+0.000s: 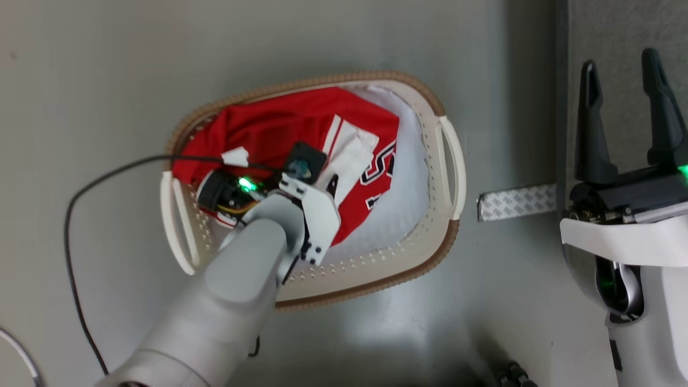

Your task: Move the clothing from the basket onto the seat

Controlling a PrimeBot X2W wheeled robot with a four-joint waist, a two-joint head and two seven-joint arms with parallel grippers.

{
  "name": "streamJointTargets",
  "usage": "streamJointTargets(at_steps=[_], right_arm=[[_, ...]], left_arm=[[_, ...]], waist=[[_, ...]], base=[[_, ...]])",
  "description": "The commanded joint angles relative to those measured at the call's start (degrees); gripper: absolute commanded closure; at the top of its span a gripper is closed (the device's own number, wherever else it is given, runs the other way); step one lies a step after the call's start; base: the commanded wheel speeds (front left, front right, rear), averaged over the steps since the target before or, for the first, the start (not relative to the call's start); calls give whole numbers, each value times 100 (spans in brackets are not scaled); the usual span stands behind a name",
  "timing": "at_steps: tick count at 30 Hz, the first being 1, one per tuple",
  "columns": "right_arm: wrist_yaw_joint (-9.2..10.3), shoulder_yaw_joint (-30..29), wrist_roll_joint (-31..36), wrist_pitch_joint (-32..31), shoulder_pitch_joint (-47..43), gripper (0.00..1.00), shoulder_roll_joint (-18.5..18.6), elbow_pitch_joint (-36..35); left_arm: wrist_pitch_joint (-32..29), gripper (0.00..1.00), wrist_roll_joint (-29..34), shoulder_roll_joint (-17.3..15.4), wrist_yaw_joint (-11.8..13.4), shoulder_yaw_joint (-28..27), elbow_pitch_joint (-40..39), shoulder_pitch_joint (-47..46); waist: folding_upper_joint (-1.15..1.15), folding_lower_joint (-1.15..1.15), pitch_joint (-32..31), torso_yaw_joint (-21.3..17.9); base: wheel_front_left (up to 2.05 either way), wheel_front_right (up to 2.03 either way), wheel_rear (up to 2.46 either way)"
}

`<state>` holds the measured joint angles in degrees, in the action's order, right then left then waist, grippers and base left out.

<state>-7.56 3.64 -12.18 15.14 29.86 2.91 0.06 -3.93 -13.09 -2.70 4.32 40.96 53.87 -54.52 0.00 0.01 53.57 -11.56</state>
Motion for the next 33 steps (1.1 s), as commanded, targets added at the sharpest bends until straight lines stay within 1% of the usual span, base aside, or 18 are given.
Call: streamJointTargets(at_steps=[1,5,8,10,11,12,13,14,19,21,27,33], right_arm=[[15,29,-21,0,117,0,-1,-74],[15,58,9,-1,153,0,0,-224],[15,20,54,0,82,0,0,-281],[15,-14,69,-1,13,0,0,-279],[15,-29,60,-1,-20,0,-1,-272],[15,-38,44,-1,-42,0,-1,-256],[15,-48,30,-1,-53,0,-1,-247],[14,-62,13,-1,-59,0,-1,-237],[15,-118,-104,0,7,0,-1,-158],[15,-149,-94,0,21,0,0,-91],[15,-257,-35,0,-177,0,2,150],[15,-429,37,0,-503,0,1,420]], left_arm=[[26,0,-120,-38,37,4,89,-128],[81,0,-228,-38,86,168,376,-412],[135,0,-359,-47,88,316,566,-475],[140,0,-463,-48,73,412,660,-512],[140,0,-493,-51,18,482,683,-516],[147,30,-514,-51,-13,546,694,-517],[161,68,-561,-49,-17,606,710,-526],[178,100,-585,-46,-33,683,722,-533],[333,100,-841,-46,26,876,693,-626],[444,100,-924,-38,55,919,647,-590],[865,100,-1342,-35,71,986,563,-220],[1204,100,-1676,-34,11,1050,513,251]], waist=[[0,-1,294,-109],[0,-1,542,-166],[0,-1,580,-176],[0,-1,593,-183],[0,-1,597,-186],[0,-1,601,-186],[0,-1,603,-185],[0,-1,603,-188],[0,-1,554,-184],[0,-1,406,-123],[0,-1,-435,81],[0,-1,-1410,290]], base=[[0,0,0],[0,0,0],[0,0,0],[0,0,0],[0,0,0],[0,0,0],[0,0,0],[0,0,0],[0,0,0],[0,0,0],[0,0,0],[0,0,0]])
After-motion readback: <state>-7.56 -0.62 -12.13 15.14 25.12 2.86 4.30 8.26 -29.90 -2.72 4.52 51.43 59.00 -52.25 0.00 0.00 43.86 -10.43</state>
